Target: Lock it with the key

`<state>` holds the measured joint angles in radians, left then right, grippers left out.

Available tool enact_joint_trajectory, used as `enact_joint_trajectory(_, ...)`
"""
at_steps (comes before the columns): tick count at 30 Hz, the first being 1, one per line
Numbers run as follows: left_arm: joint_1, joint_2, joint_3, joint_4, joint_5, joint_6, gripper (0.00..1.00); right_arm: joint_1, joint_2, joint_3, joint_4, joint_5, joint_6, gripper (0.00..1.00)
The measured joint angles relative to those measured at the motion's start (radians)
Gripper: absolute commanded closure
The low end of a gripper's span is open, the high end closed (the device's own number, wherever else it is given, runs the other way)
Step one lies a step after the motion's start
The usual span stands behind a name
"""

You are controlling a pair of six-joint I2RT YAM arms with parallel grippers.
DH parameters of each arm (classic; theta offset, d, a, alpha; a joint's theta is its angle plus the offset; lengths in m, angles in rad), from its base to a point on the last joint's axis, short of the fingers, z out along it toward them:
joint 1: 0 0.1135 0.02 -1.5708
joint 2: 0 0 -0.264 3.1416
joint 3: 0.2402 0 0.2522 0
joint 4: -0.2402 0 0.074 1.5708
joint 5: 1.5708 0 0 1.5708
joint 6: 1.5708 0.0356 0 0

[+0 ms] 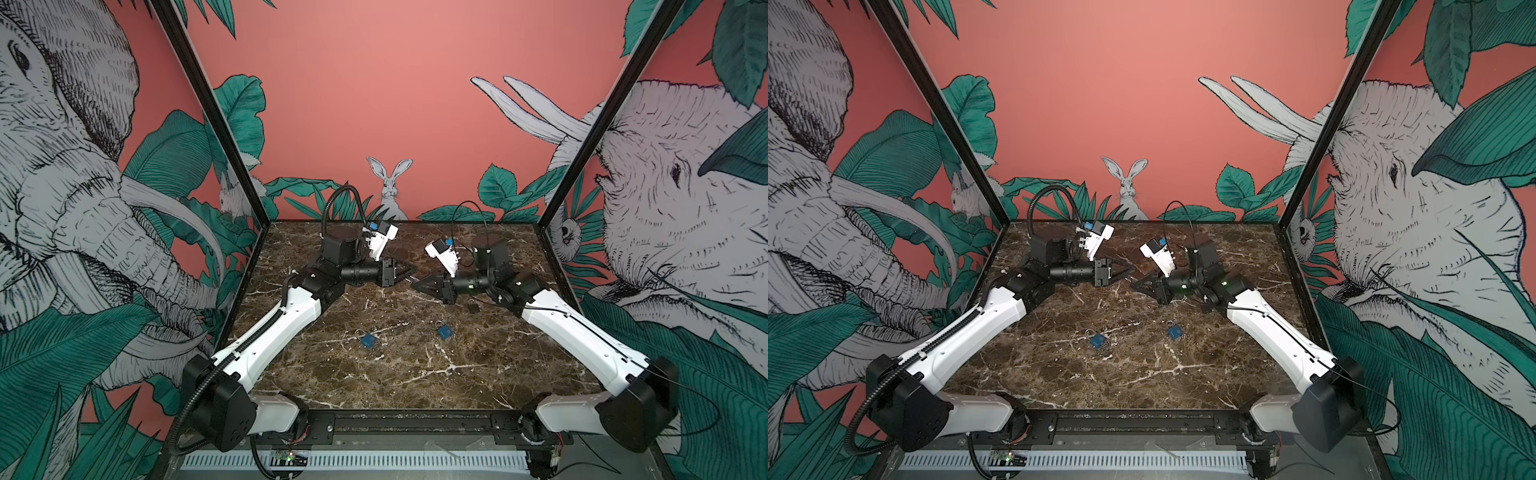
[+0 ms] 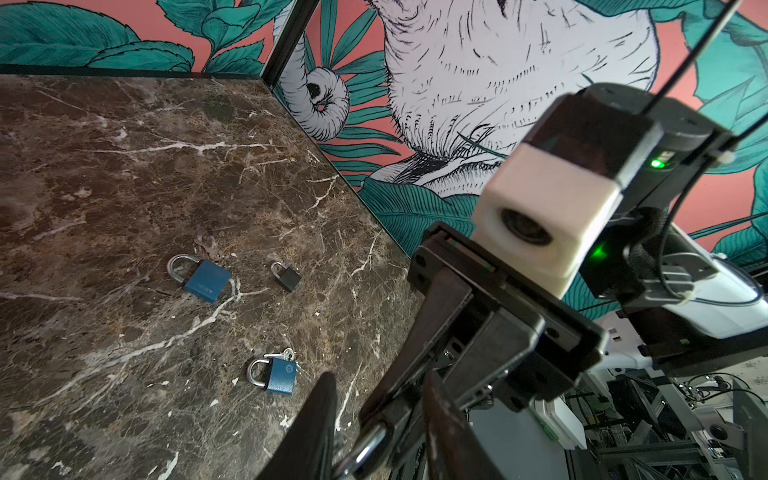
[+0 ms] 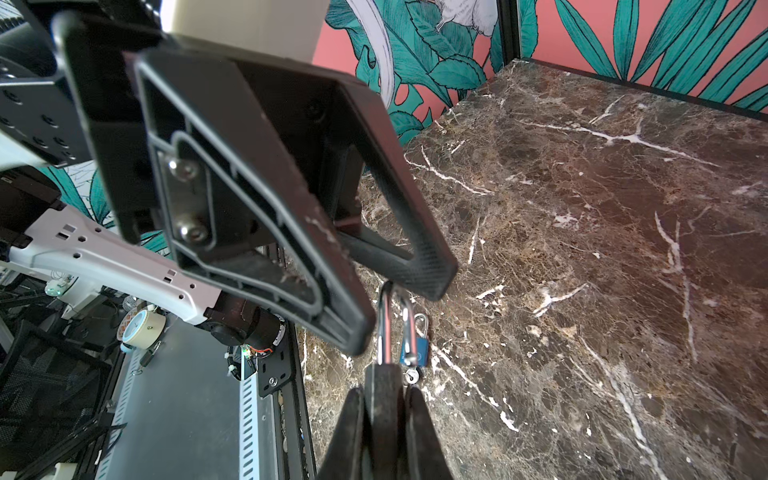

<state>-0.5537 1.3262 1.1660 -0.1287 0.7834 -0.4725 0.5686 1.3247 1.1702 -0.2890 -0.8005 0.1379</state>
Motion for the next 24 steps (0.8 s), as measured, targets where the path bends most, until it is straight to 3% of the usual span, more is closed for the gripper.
enact_joint_trajectory(12,0.001,-0.011,0.0,-0.05,-0.025,0.03,0.69,0.0,0.0,0.0,-0.009,0.012,-0.014,1.0)
enact_joint_trajectory(24,0.058,-0.069,-0.037,-0.024,0.009,0.016,0.69,0.0,0.0,0.0,-0.007,0.007,-0.011,1.0)
